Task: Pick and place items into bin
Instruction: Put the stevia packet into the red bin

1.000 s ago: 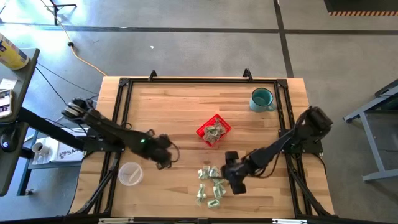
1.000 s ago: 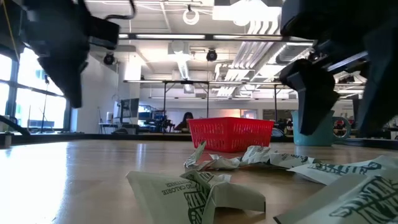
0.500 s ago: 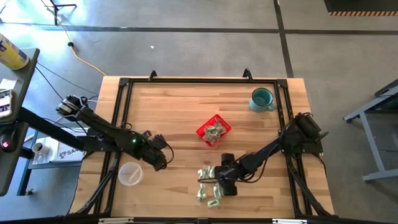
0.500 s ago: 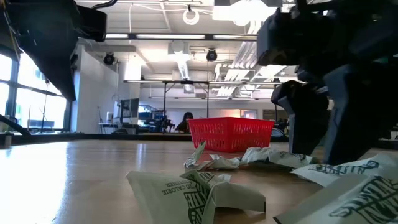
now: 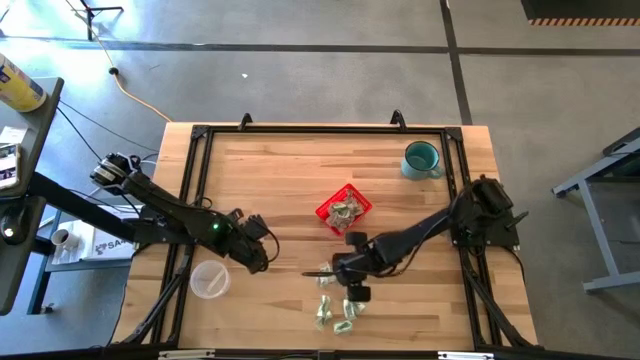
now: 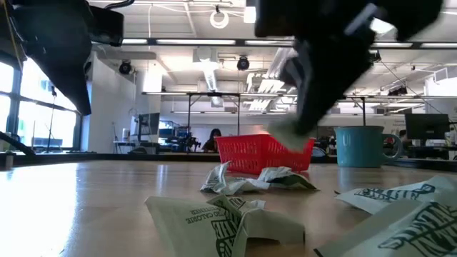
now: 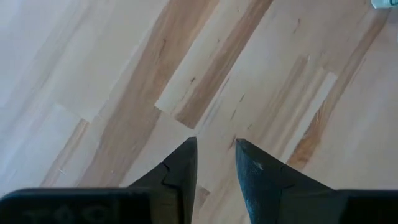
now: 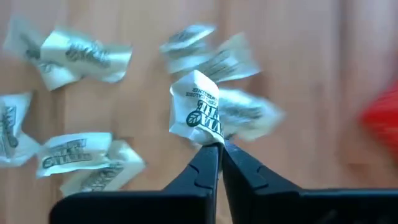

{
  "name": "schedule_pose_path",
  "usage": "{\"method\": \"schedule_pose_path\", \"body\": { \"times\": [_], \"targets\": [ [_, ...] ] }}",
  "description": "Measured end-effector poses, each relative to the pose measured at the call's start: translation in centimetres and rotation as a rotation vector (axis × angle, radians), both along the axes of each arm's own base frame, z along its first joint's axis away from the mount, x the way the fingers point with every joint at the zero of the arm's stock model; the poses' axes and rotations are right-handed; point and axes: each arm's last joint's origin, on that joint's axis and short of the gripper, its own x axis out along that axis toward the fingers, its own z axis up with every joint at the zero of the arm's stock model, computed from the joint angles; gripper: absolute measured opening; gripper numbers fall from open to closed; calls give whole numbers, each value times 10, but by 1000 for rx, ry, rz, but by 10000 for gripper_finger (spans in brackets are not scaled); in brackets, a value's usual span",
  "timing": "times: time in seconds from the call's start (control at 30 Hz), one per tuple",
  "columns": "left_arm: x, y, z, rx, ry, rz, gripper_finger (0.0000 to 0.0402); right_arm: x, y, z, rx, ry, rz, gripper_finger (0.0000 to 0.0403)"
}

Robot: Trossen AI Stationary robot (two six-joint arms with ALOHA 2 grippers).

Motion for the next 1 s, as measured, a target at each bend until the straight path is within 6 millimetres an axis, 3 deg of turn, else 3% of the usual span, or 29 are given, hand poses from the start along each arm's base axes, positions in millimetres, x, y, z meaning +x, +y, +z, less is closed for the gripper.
{"method": "schedule_pose_path", "body": {
  "times": [0.2, 0.3, 0.47, 0.57, 0.67, 0.8, 0.9, 1.0],
  "targets": [
    [1, 0, 1, 23, -24, 8, 145, 10, -29, 45, -179, 2, -51, 6],
    [5, -2, 2, 0, -64, 0, 145, 6, -57, 56, -285, 24, -125, 8],
    [14, -7, 5, -68, -145, -24, 145, -3, -117, 46, -262, 150, -231, 5],
    [17, -9, 7, -90, -190, -24, 145, -3, -137, 35, -181, 171, -206, 14],
    [19, -10, 8, -91, -207, -21, 145, -3, -149, 28, -99, 157, -221, 62],
    [26, -13, 3, -78, -228, -52, 145, -1, -155, 33, -94, 122, -310, 161],
    [39, -20, -7, -87, -297, -155, 145, -2, -146, 45, -98, 90, -251, 237],
    [60, -24, -20, -157, -365, -227, 145, -11, -127, 58, -209, 70, -159, 299]
  ]
}}
